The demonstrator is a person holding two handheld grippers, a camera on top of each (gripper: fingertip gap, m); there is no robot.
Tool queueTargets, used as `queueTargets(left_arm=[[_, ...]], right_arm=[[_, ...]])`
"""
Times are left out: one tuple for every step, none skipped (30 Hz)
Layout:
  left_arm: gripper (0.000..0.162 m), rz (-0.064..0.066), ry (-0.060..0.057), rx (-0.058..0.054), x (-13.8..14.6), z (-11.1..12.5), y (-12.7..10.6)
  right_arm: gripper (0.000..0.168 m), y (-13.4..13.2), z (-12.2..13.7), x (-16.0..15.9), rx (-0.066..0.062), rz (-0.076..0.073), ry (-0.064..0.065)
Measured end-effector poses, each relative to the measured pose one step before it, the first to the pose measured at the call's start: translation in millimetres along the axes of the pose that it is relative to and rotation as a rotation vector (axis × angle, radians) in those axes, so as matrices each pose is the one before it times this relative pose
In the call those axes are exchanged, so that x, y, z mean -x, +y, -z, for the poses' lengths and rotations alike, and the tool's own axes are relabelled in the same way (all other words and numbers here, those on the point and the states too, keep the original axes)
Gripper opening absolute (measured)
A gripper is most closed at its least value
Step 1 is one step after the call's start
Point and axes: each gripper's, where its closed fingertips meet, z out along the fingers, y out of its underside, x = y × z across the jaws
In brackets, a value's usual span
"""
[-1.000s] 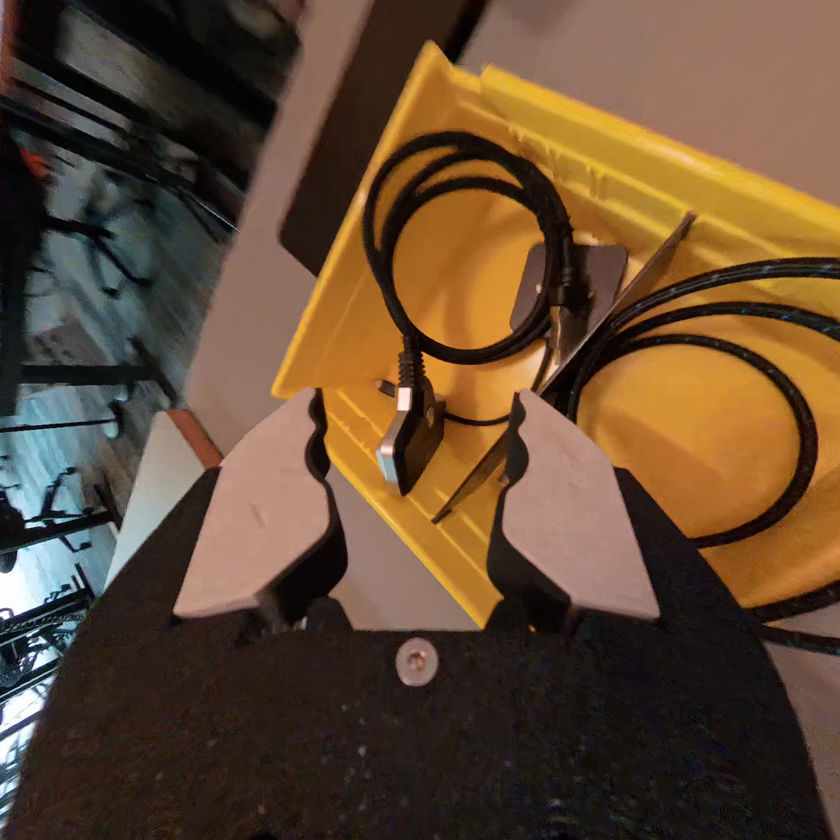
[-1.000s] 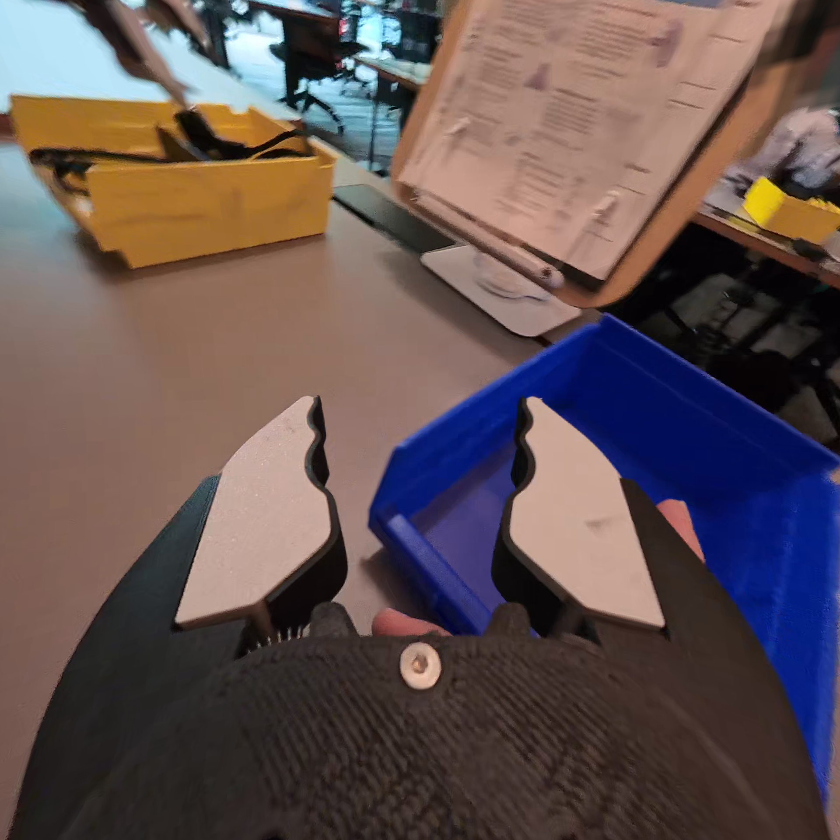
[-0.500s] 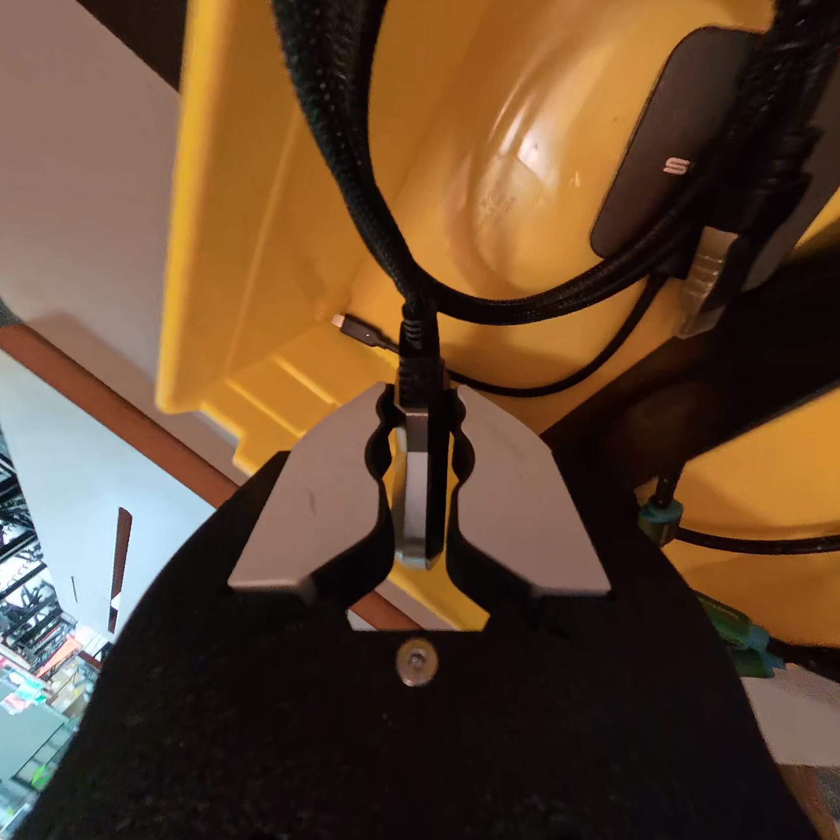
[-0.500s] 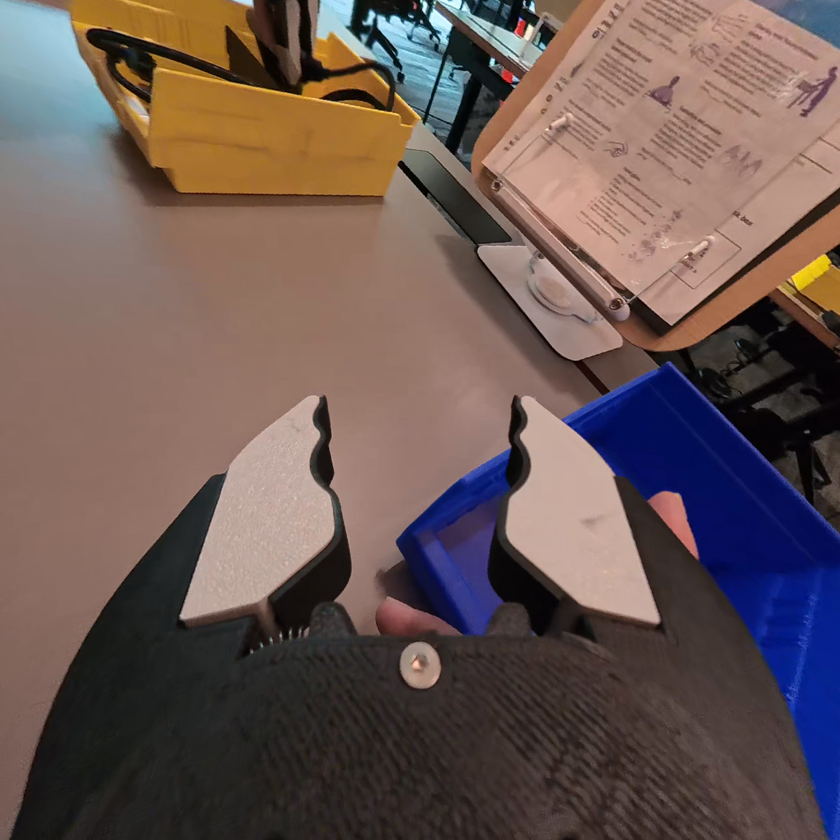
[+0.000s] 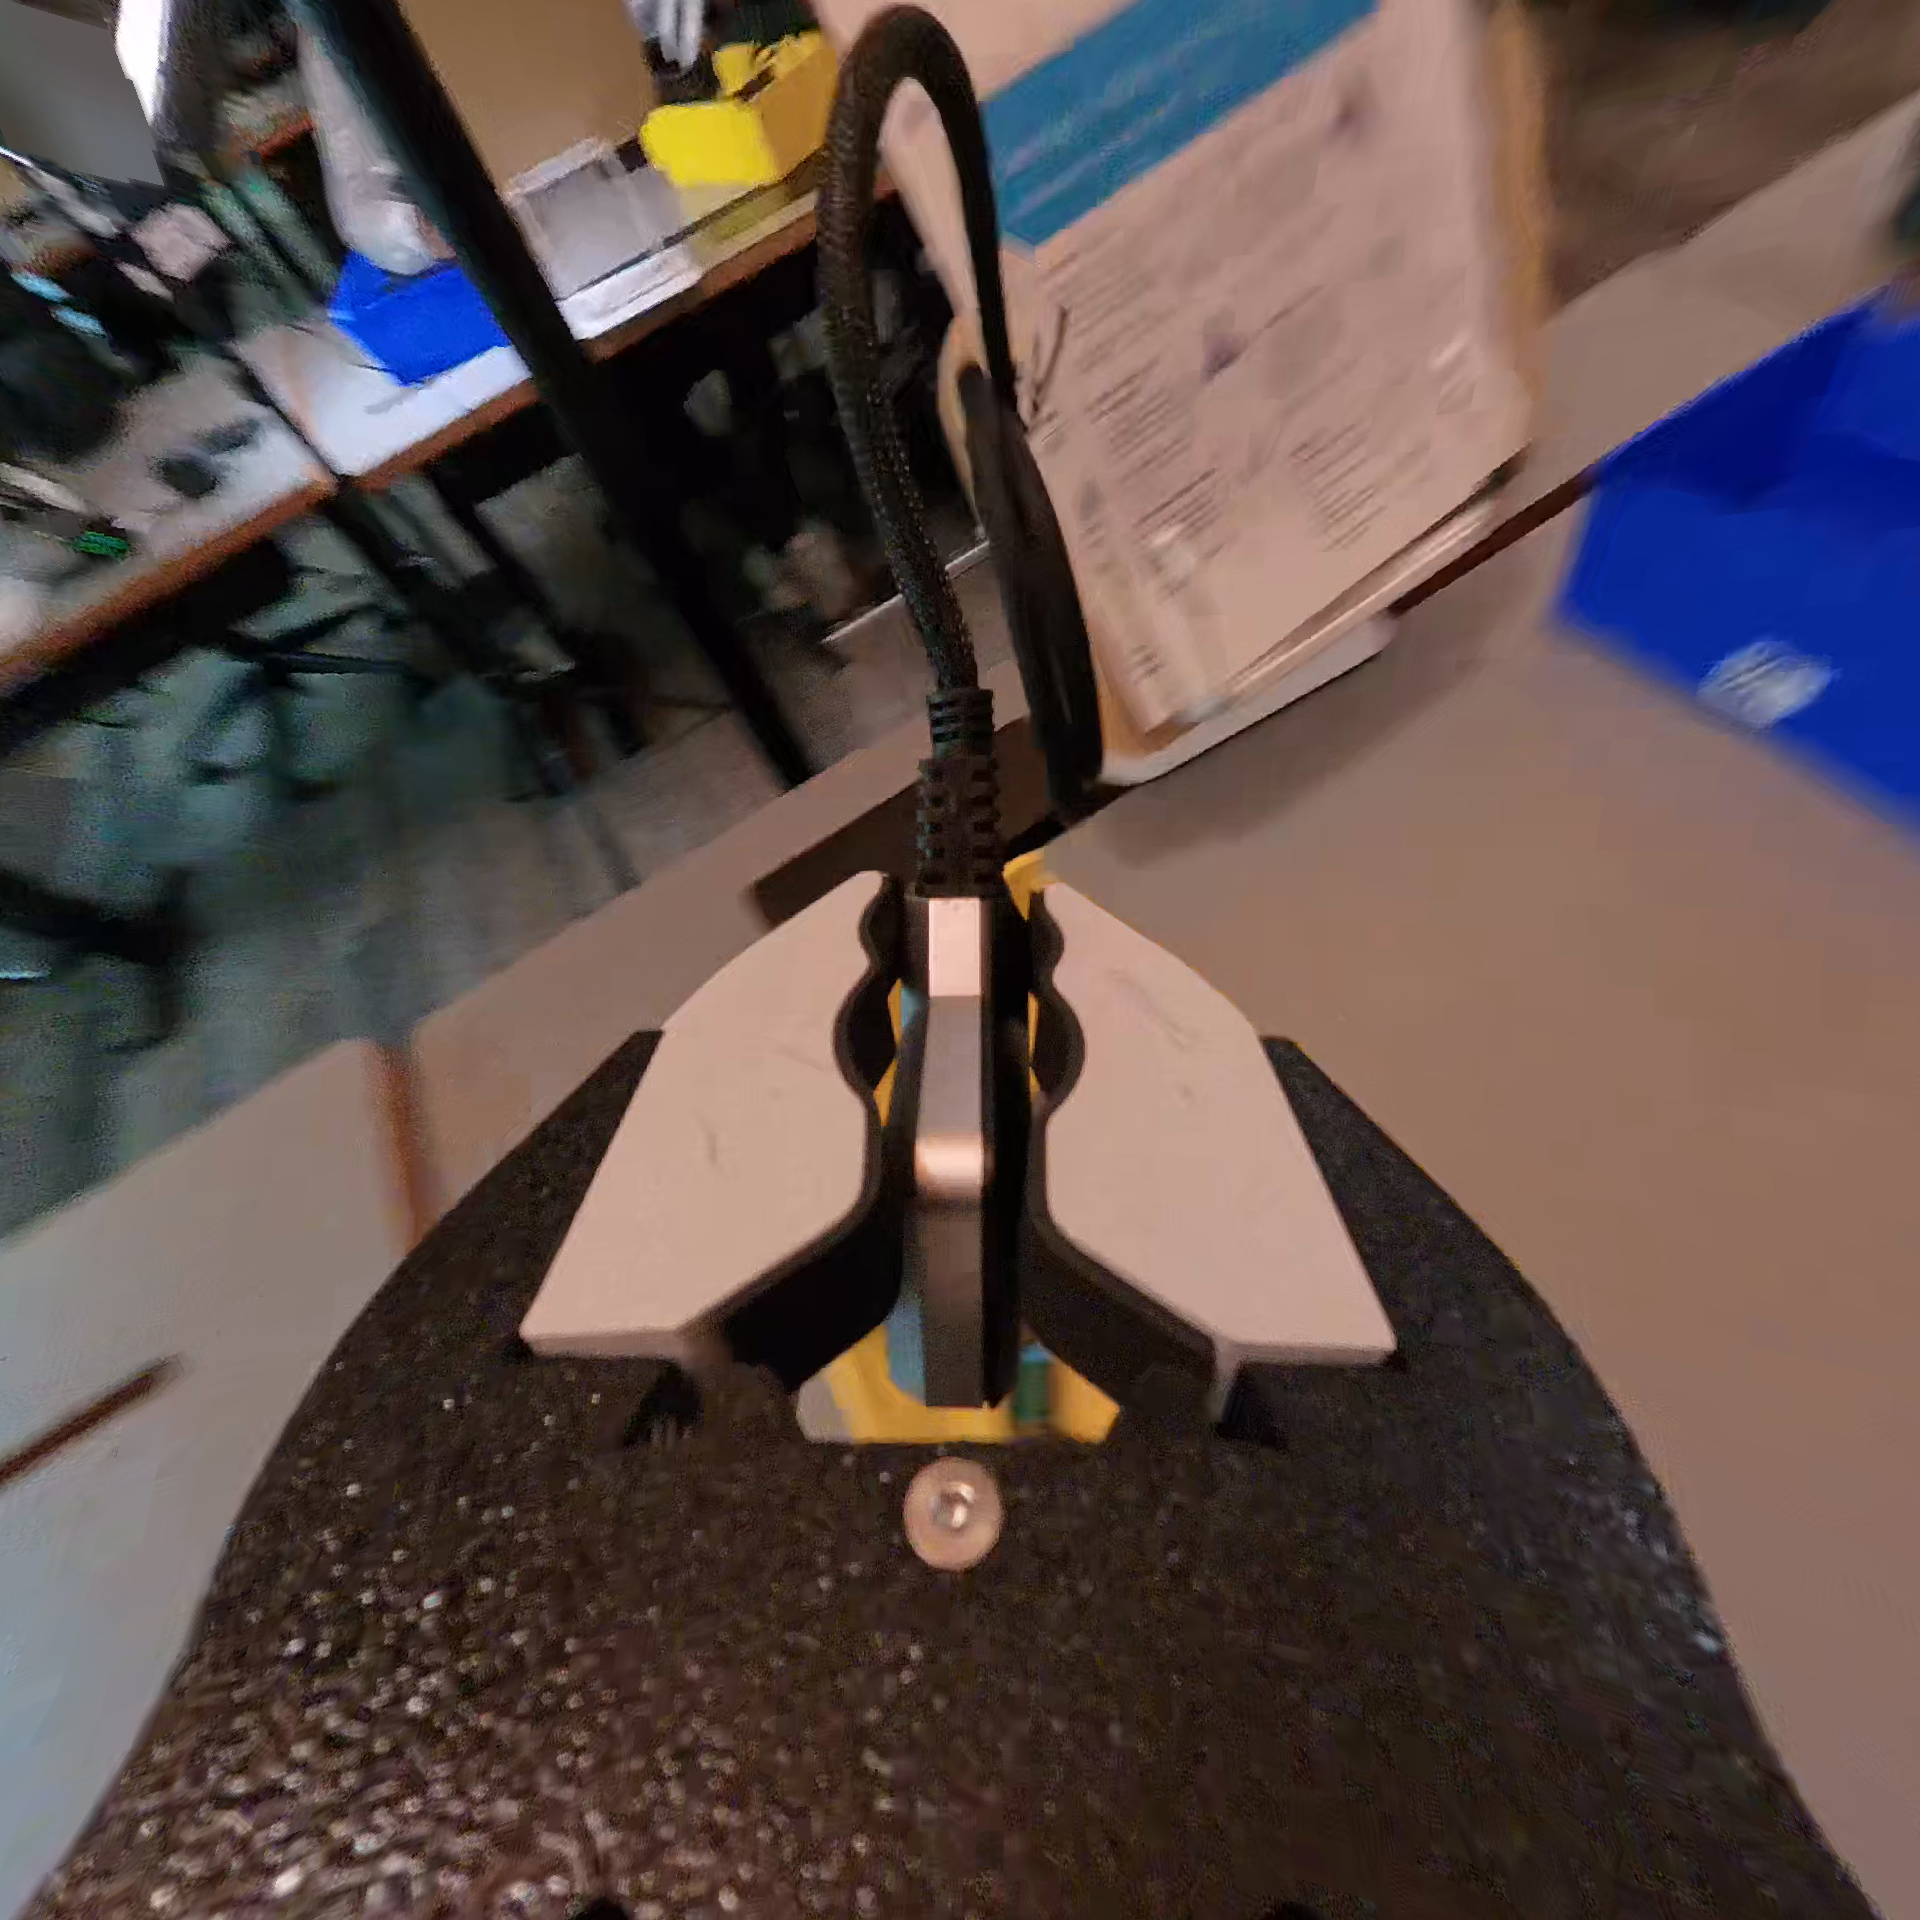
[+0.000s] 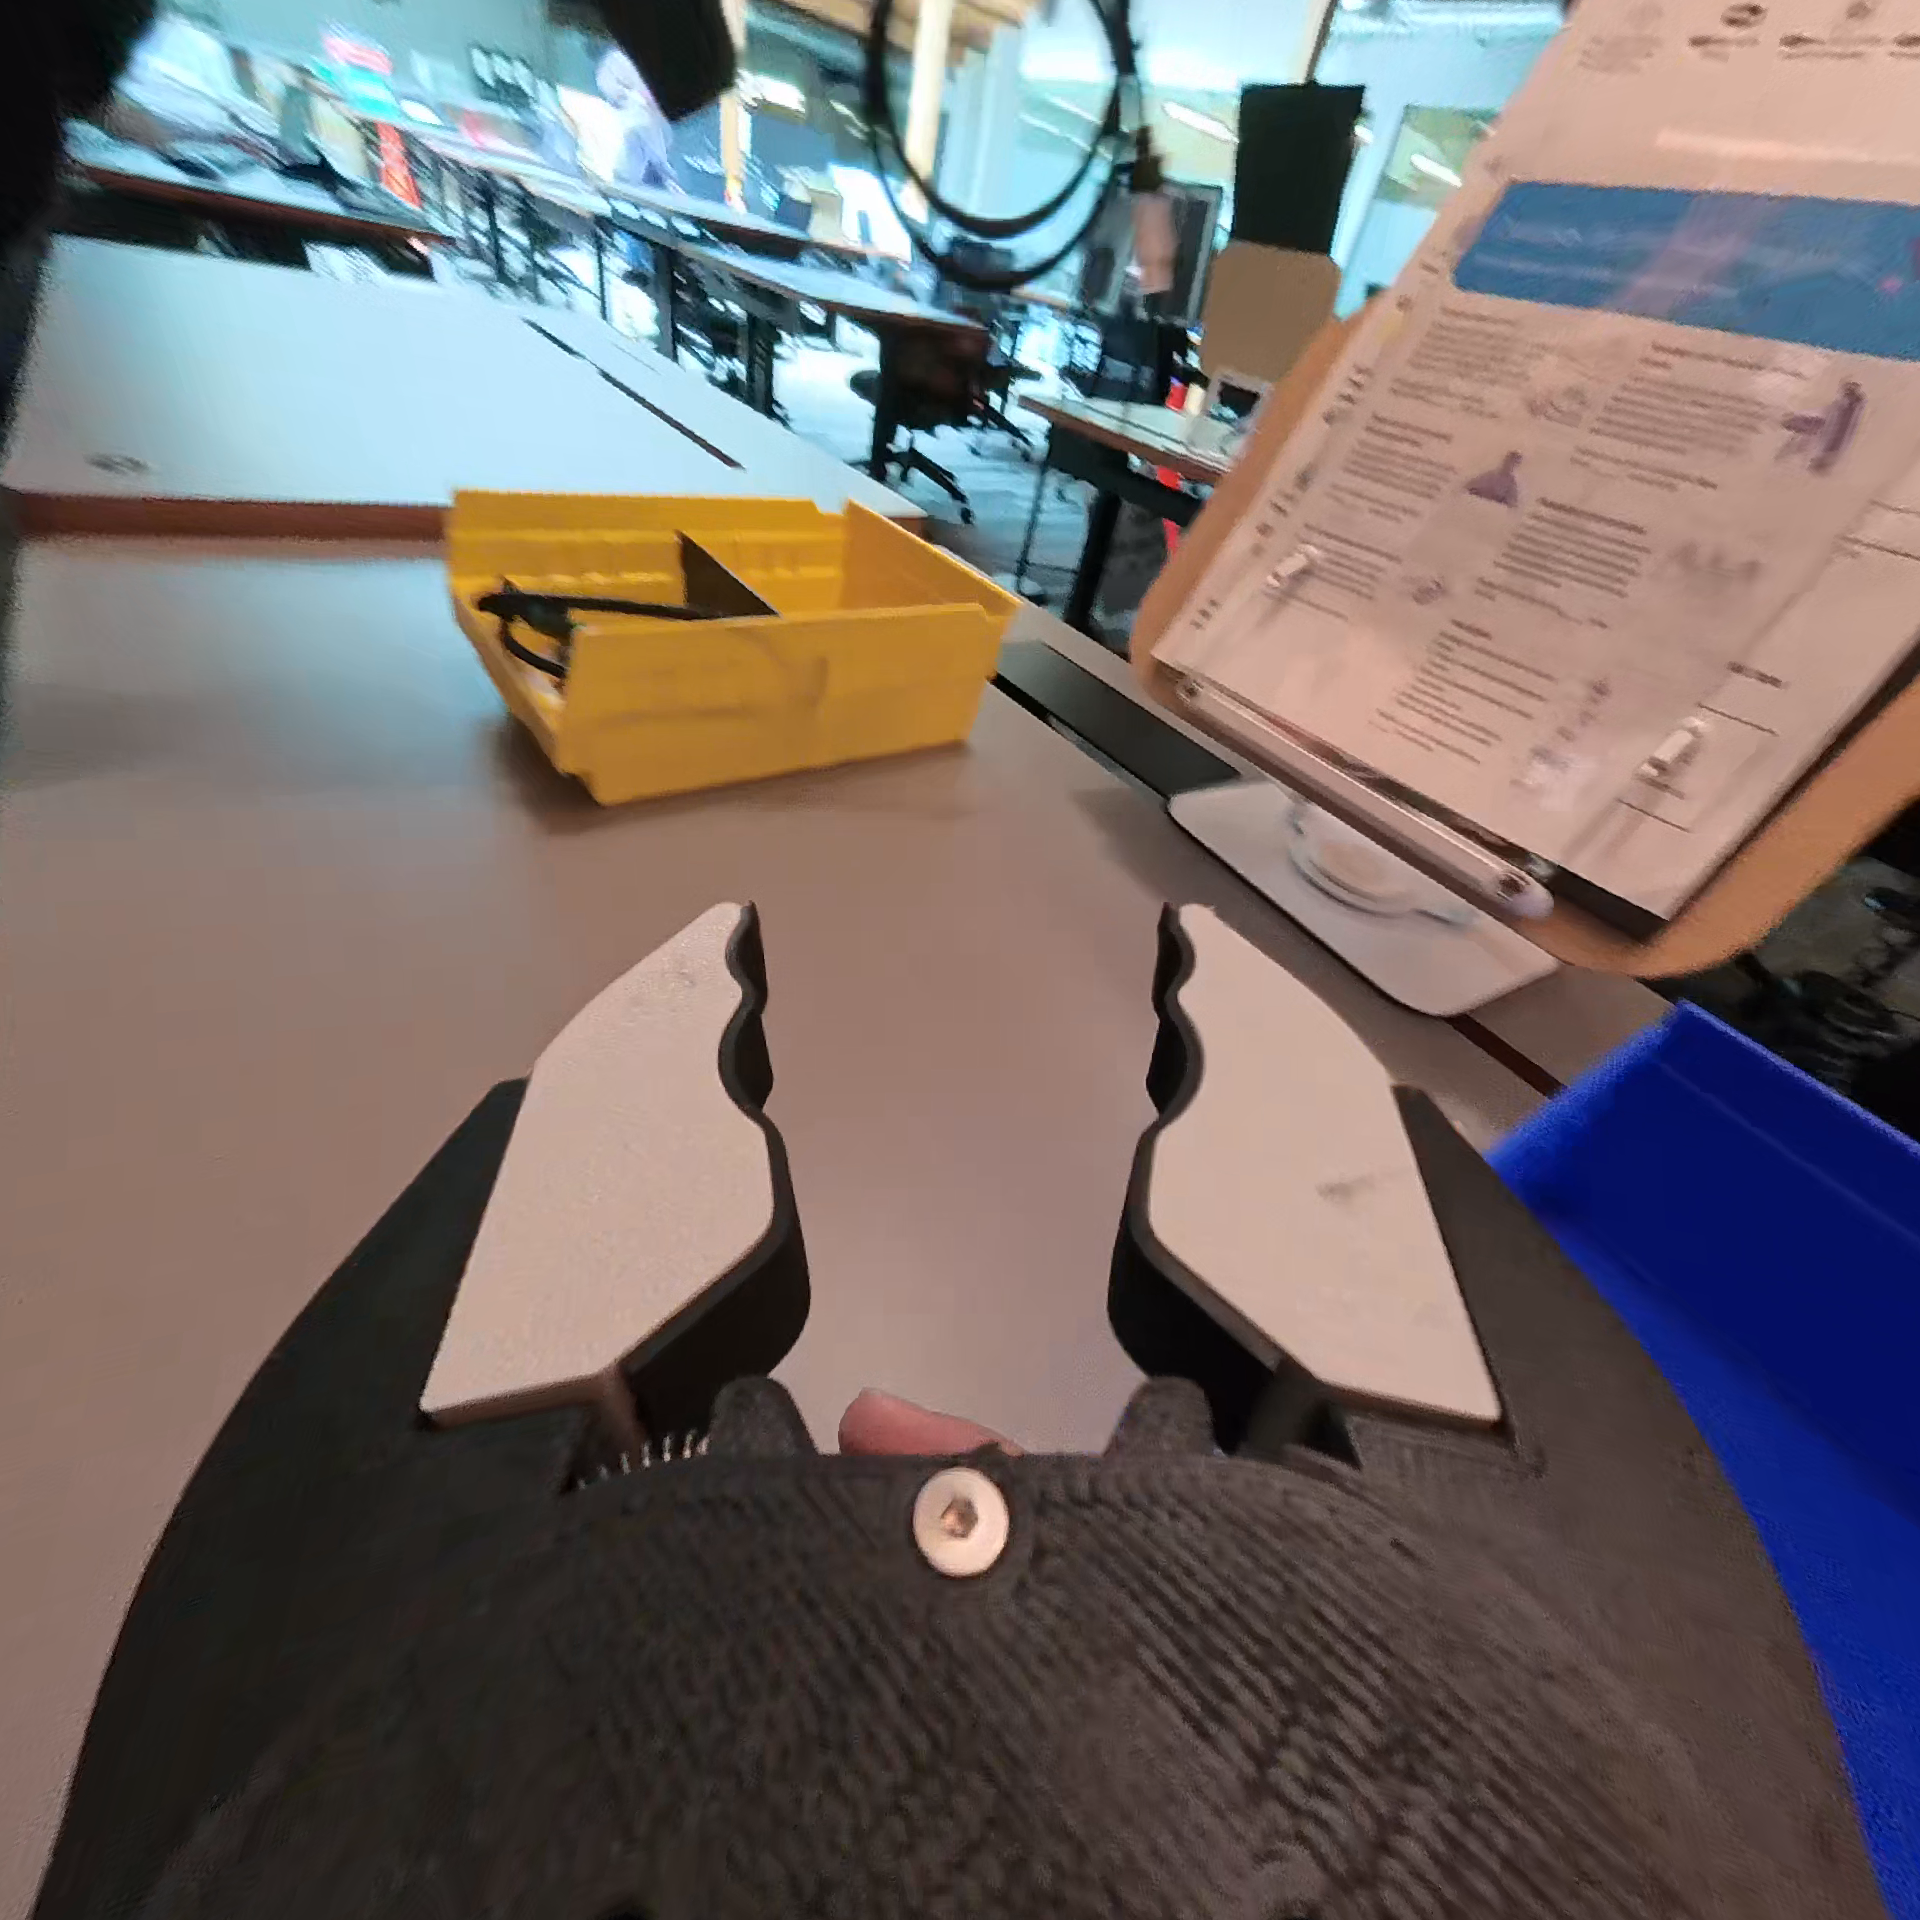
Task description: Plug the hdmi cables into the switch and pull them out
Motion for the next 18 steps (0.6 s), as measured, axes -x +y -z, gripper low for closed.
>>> queueTargets(left_arm=[[0.022, 0.0643, 0.0737, -0.0256, -18.26, 1.85, -3.31], [0.022, 0.0563, 0.0776, -0.0158, -20.05, -2.54, 0.97], [0.022, 0.0563, 0.0814, -0.0039, -20.91, -6.90, 5.54], [0.022, 0.0538, 0.0926, 0.0082, -22.27, -11.09, 10.31], [0.022, 0.0551, 0.0961, 0.0124, -21.52, -14.79, 13.72], [0.022, 0.0601, 0.0879, 0.0074, -18.65, -17.80, 15.36], [0.022, 0.0570, 0.0881, 0.0039, -16.56, -19.58, 16.45], [0.022, 0.0550, 0.0841, -0.0015, -13.59, -20.49, 16.81], [0.022, 0.0528, 0.0680, -0.0003, -9.22, -20.74, 17.13], [0.022, 0.0389, 0.0632, 0.0107, -6.80, -19.94, 17.92], [0.022, 0.0318, 0.0584, 0.0070, -4.82, -18.24, 15.83], [0.022, 0.0384, 0.0477, -0.0085, -2.47, -15.83, 11.92], [0.022, 0.0347, 0.0455, -0.0149, -1.10, -13.27, 9.22], [0.022, 0.0323, 0.0451, -0.0169, 0.05, -11.11, 7.26], [0.022, 0.0434, 0.0471, -0.0291, 0.45, -8.90, 4.65], [0.022, 0.0479, 0.0448, -0.0327, 0.83, -6.99, 2.98], [0.022, 0.0372, 0.0263, -0.0257, 3.05, -4.60, 2.46], [0.022, 0.0168, -0.0015, -0.0207, 5.95, -2.56, 1.96]], right_arm=[[0.071, -5.92, -3.40, 9.80, -0.0165, 0.0010, -0.0242], [0.070, -4.84, -4.07, 9.87, -0.0111, 0.0038, -0.0197], [0.070, -3.50, -5.04, 10.11, -0.0052, -0.0076, -0.0209], [0.070, -1.29, -5.73, 11.17, 0.0040, -0.0206, -0.0321], [0.069, -0.04, -5.96, 11.85, 0.0062, -0.0252, -0.0429], [0.067, 0.17, -5.94, 10.32, 0.0012, -0.0283, -0.0378], [0.064, 1.13, -5.61, 7.90, 0.0028, -0.0295, -0.0285], [0.062, 1.52, -5.15, 7.71, 0.0049, -0.0297, -0.0305], [0.062, 0.24, -4.26, 9.27, -0.0003, -0.0261, -0.0399], [0.057, 0.40, -3.40, 7.71, 0.0017, -0.0252, -0.0316], [0.052, 1.54, -2.80, 2.72, 0.0055, -0.0329, -0.0063], [0.051, 2.88, -2.67, -1.23, 0.0007, -0.0412, 0.0057], [0.051, 5.27, -2.75, -5.00, -0.0006, -0.0424, 0.0103], [0.050, 6.17, -2.80, -7.54, -0.0050, -0.0474, 0.0103], [0.049, 4.64, -2.32, -7.01, -0.0156, -0.0551, 0.0016], [0.049, 3.22, -0.90, -5.03, -0.0134, -0.0505, -0.0105], [0.048, 1.77, 0.67, -5.24, -0.0013, -0.0335, -0.0006], [0.048, -0.98, 2.77, -5.18, 0.0051, -0.0115, 0.0174]])
